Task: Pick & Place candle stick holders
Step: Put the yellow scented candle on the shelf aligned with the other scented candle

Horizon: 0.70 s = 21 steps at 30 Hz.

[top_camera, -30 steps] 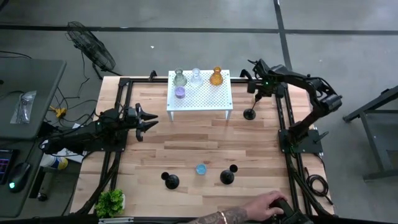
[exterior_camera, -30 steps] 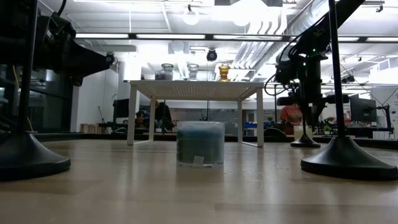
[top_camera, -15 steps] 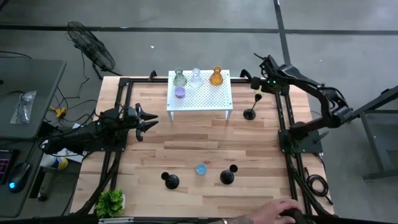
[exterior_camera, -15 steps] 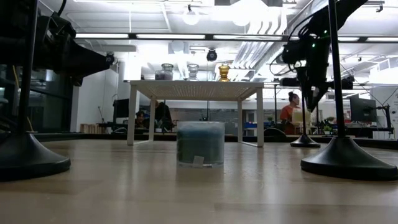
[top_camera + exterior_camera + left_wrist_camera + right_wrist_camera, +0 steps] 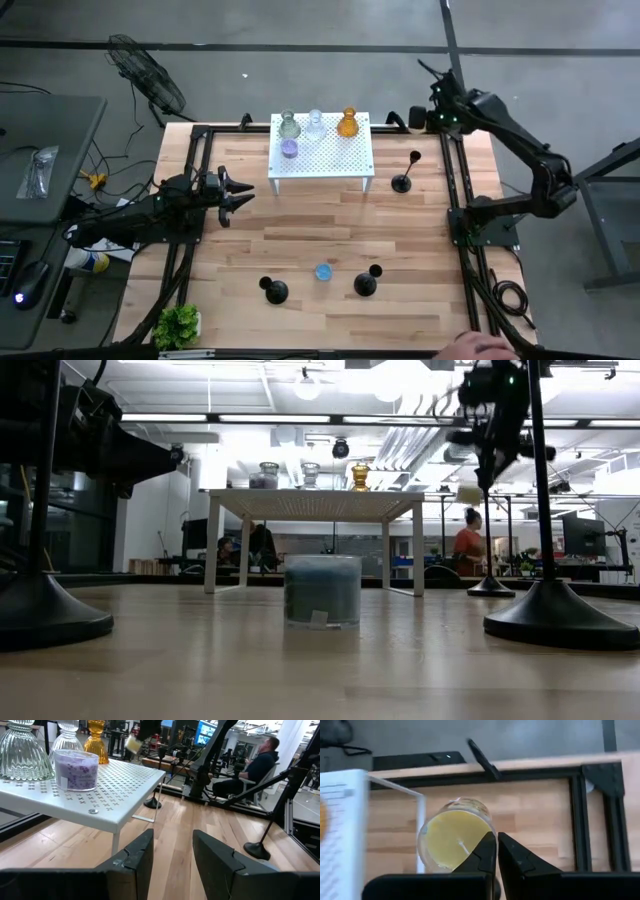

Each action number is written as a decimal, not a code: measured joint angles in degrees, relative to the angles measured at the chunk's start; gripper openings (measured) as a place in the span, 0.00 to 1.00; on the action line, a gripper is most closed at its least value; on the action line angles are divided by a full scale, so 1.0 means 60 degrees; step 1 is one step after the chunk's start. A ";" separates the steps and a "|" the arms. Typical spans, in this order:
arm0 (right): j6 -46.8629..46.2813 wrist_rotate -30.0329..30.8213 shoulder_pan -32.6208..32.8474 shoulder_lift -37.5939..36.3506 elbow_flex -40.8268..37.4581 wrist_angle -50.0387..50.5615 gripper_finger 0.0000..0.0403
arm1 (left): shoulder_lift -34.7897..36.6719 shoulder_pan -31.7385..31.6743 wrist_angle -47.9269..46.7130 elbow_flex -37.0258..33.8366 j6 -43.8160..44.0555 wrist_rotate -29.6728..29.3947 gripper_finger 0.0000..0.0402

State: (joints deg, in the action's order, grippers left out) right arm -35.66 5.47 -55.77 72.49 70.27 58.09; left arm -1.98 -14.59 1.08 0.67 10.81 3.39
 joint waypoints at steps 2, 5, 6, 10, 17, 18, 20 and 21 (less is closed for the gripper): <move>0.0261 -0.0007 0.0187 0.0000 0.0472 0.0367 0.01 | 0.0000 -0.0004 -0.0002 0.0000 0.0000 -0.0003 0.33; 0.0618 -0.0011 0.0517 0.0000 0.1156 0.0932 0.01 | -0.0003 -0.0001 0.0001 0.0000 0.0000 -0.0003 0.33; 0.0707 -0.0010 0.0659 0.0000 0.1366 0.1092 0.01 | 0.0001 -0.0004 0.0001 0.0000 0.0000 -0.0003 0.33; 0.0968 -0.0011 0.1230 0.0000 0.2049 0.1658 0.01 | 0.0001 -0.0003 -0.0002 0.0000 -0.0001 -0.0002 0.33; 0.1023 -0.0163 0.2627 0.0000 0.2572 0.1926 0.01 | -0.0002 -0.0004 0.0001 0.0000 0.0000 -0.0003 0.33; 0.0944 -0.0196 0.2852 0.0000 0.2573 0.1891 0.01 | 0.0001 -0.0004 0.0001 0.0000 0.0000 -0.0003 0.33; 0.0687 -0.0219 0.3303 0.0005 0.2573 0.1766 0.01 | -0.0001 -0.0003 -0.0002 0.0000 -0.0002 0.0000 0.33; 0.0550 -0.0233 0.3519 0.0007 0.2573 0.1661 0.01 | 0.0001 -0.0004 -0.0001 0.0000 -0.0002 -0.0003 0.33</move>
State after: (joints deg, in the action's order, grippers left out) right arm -32.36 4.07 -34.65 72.53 85.71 68.06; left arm -1.98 -14.61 1.07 0.67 10.80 3.38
